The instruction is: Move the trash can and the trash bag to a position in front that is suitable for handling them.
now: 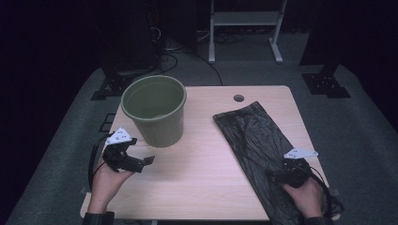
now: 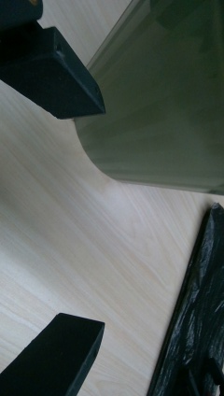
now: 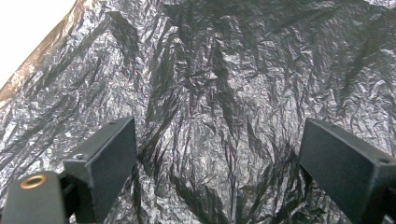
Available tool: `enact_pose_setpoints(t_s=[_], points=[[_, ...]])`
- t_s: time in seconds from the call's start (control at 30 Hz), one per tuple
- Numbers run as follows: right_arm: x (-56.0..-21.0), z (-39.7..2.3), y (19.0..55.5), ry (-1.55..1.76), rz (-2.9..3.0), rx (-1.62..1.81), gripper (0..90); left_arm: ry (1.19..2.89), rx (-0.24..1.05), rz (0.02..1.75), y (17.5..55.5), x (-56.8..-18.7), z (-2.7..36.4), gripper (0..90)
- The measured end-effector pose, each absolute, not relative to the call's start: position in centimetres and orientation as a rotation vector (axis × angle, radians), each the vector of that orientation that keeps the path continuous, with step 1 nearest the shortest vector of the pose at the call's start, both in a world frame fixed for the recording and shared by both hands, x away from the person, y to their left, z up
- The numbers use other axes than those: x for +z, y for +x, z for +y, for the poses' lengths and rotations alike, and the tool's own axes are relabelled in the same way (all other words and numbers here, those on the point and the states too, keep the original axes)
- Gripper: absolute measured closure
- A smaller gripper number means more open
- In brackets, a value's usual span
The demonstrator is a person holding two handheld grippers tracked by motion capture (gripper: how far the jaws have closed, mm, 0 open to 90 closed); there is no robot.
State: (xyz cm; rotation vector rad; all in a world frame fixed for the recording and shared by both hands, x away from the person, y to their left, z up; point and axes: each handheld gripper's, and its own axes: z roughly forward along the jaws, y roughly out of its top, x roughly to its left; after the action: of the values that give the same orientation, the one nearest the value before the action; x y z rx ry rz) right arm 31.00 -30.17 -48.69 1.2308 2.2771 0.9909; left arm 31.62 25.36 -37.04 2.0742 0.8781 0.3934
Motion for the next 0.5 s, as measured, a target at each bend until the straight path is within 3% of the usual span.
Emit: enact_pose_setpoints(t_s=[0.5], points=[[-48.7,-30.2,31.0,1.229,2.278,0.991,10.5,2.043,0.428,0.889,32.5,-33.7,25.9,0.0]])
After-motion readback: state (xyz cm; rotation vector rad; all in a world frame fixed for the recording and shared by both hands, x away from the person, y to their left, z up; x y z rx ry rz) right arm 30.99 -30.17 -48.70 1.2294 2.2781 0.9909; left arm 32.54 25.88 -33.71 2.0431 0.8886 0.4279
